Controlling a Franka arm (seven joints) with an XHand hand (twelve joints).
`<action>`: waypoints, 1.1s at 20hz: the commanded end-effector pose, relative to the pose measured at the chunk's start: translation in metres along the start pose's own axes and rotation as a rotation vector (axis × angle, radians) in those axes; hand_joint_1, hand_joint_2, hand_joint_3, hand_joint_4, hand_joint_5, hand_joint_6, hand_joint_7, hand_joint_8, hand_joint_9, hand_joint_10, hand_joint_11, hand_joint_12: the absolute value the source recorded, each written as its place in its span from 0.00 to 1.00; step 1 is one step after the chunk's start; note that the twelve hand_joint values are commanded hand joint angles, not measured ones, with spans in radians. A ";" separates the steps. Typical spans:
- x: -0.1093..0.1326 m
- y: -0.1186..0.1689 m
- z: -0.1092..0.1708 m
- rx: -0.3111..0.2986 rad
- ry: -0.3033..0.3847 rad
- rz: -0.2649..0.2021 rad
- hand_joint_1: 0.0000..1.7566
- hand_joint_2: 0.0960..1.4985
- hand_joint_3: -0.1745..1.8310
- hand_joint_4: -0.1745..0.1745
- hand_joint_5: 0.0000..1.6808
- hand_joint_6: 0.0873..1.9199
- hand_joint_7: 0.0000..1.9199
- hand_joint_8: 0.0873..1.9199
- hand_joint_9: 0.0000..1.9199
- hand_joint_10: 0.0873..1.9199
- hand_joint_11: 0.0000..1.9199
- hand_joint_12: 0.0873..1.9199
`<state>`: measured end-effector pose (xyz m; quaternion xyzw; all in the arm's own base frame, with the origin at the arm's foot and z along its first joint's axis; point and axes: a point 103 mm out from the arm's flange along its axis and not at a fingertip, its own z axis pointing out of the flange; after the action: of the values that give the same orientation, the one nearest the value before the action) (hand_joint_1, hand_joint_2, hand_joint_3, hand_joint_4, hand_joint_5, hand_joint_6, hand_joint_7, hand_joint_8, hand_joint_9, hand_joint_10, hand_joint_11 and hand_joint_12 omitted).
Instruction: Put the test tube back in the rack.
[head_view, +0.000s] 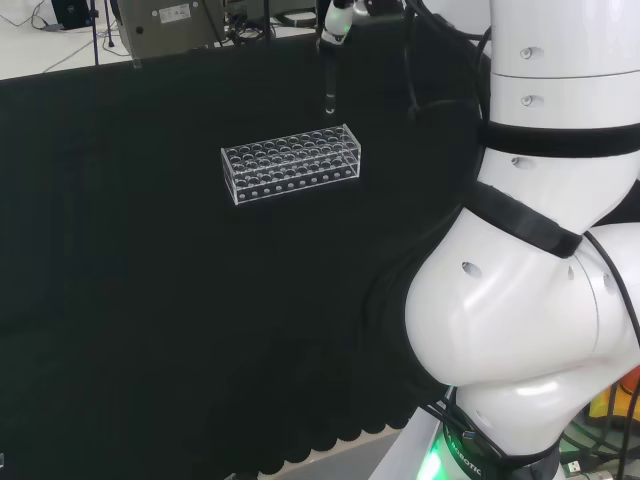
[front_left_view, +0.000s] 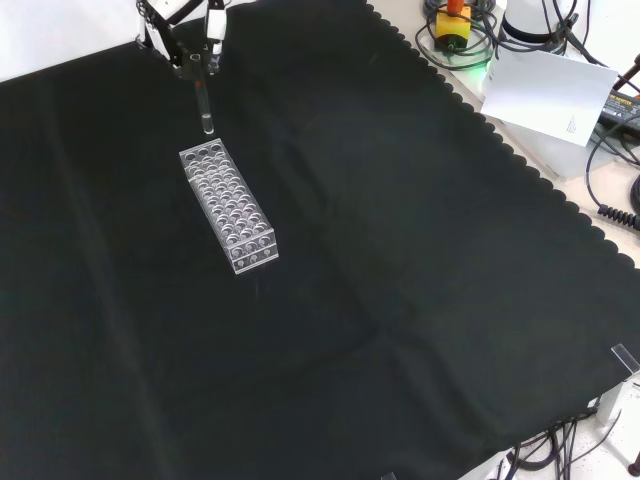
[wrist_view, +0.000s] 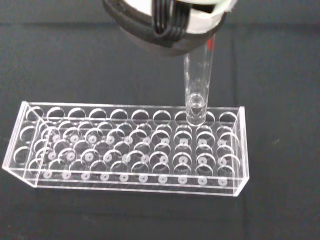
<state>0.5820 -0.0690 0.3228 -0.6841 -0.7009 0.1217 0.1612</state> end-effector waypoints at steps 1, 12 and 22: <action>-0.004 -0.003 0.015 0.014 0.017 0.000 0.81 0.62 0.09 0.00 0.79 0.05 0.70 0.37 0.71 0.06 0.42 0.60; -0.011 0.006 0.038 0.047 0.034 0.004 0.81 0.62 0.09 0.00 0.79 0.05 0.70 0.37 0.71 0.06 0.42 0.60; -0.016 0.017 0.055 0.064 0.047 0.005 0.81 0.62 0.09 0.00 0.79 0.05 0.70 0.37 0.71 0.06 0.42 0.60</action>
<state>0.5749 -0.0809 0.2678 -0.6822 -0.6916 0.1294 0.1991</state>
